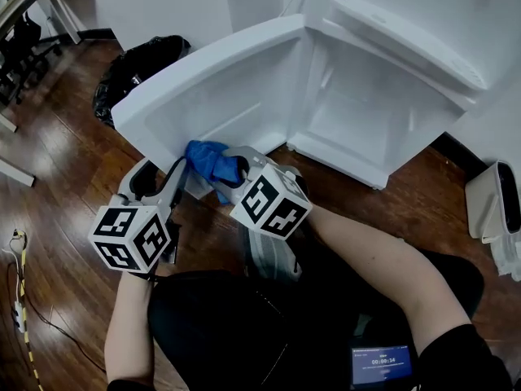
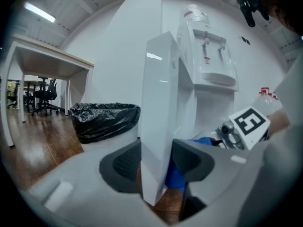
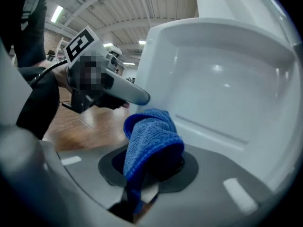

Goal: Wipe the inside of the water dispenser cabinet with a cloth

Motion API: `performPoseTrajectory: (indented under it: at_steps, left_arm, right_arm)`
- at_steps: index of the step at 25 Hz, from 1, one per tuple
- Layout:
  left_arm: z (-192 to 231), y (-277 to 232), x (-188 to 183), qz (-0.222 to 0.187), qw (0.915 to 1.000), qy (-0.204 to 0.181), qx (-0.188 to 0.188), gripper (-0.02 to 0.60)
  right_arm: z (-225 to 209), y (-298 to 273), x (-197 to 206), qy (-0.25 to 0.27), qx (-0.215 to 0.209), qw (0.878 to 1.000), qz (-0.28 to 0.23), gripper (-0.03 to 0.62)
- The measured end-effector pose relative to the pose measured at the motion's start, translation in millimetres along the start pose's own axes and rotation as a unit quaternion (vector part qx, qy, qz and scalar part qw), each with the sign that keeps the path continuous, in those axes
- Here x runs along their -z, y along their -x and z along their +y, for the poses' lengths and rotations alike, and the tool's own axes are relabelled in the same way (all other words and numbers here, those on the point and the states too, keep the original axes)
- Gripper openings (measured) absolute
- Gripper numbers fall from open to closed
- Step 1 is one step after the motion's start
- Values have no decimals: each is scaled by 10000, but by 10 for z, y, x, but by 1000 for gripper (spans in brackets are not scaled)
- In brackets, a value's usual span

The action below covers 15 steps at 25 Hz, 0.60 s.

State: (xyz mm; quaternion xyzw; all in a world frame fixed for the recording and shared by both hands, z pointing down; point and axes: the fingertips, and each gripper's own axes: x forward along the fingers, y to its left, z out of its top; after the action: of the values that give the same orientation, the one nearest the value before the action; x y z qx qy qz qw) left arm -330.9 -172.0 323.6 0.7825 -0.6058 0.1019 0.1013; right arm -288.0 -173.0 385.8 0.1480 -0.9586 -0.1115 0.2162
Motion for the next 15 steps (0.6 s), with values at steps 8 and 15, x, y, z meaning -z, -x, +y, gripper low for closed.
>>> performPoseTrajectory:
  at_steps: [8,15]
  left_arm:
    - [83,-37,-3,46,9996,179,-194,202]
    - [140,-6,-21,102,9991,194,-353,202]
  right_arm:
    - [-1181,499,1124,-990,2218,9629,1180,97]
    - [-935,348,1175,-697,1869,9650,1703,98]
